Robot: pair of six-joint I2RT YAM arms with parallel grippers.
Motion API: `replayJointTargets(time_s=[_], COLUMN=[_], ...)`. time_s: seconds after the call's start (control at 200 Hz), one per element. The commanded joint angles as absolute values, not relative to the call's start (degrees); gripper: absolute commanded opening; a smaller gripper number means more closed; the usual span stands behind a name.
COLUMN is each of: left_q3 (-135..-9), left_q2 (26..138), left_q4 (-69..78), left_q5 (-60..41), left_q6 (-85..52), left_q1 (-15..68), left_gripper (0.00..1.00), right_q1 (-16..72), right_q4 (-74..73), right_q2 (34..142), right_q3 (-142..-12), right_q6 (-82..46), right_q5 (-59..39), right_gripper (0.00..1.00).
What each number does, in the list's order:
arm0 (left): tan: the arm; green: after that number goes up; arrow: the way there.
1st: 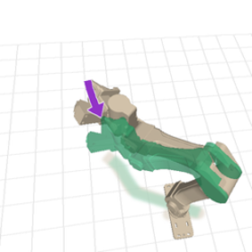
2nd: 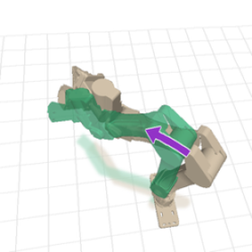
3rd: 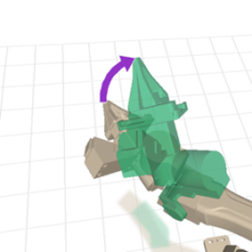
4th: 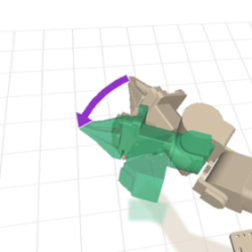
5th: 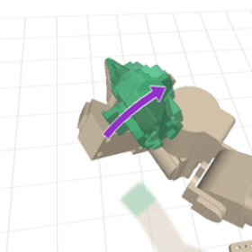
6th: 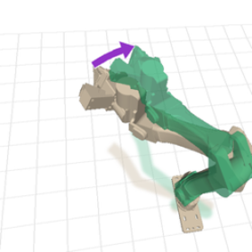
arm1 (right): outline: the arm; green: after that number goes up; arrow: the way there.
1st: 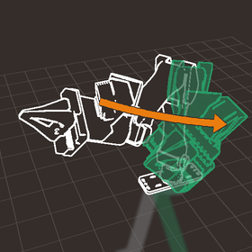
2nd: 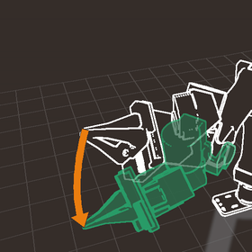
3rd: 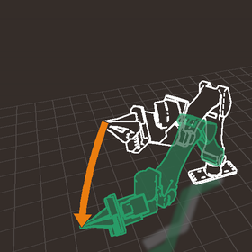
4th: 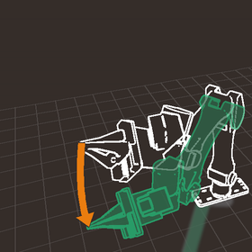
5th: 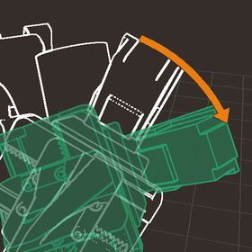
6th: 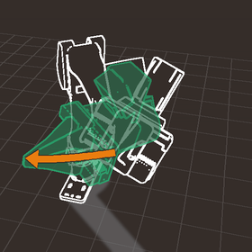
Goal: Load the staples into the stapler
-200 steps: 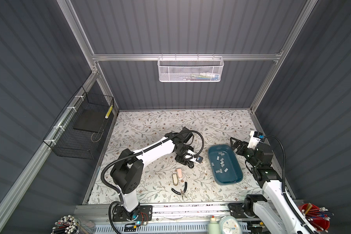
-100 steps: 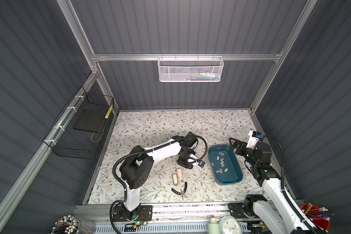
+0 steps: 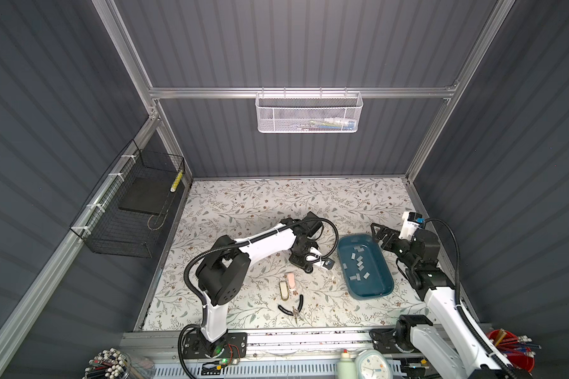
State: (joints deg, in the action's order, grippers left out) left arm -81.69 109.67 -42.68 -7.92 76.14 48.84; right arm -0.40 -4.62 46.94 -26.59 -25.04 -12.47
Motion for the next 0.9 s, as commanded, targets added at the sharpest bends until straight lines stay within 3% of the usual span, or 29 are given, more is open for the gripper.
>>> replayJointTargets(time_s=[0.0,0.225,0.42,0.64,0.77,0.896], left_q3=[-81.78,-81.71,-82.44,-82.46,-82.87,-83.68], left_q2=[109.49,110.74,111.58,112.53,112.58,111.81], left_q4=[-43.45,-43.15,-43.85,-43.99,-44.19,-44.82], left_q5=[-7.09,-5.16,-4.92,-4.58,-4.28,-4.74], left_q6=[76.42,76.42,76.48,76.61,76.74,76.52], left_q1=[49.15,49.15,49.22,49.3,49.32,49.3], left_gripper=[0.63,0.62,0.51,0.54,0.41,0.19], right_q1=[-0.52,-0.53,-0.52,-0.48,-0.48,-0.51], right_q4=[-4.6,-4.63,-4.63,-4.6,-4.59,-4.6], right_q2=[47.19,47.98,48.3,48.69,48.84,49.02], right_q3=[-28.56,-28.8,-28.91,-29.0,-29.17,-29.17], right_q6=[-24.43,-24.51,-24.51,-24.47,-24.49,-24.59], right_q5=[-13.14,-13.36,-13.41,-13.71,-13.72,-13.42], right_gripper=[0.99,0.99,0.99,0.99,0.99,0.99])
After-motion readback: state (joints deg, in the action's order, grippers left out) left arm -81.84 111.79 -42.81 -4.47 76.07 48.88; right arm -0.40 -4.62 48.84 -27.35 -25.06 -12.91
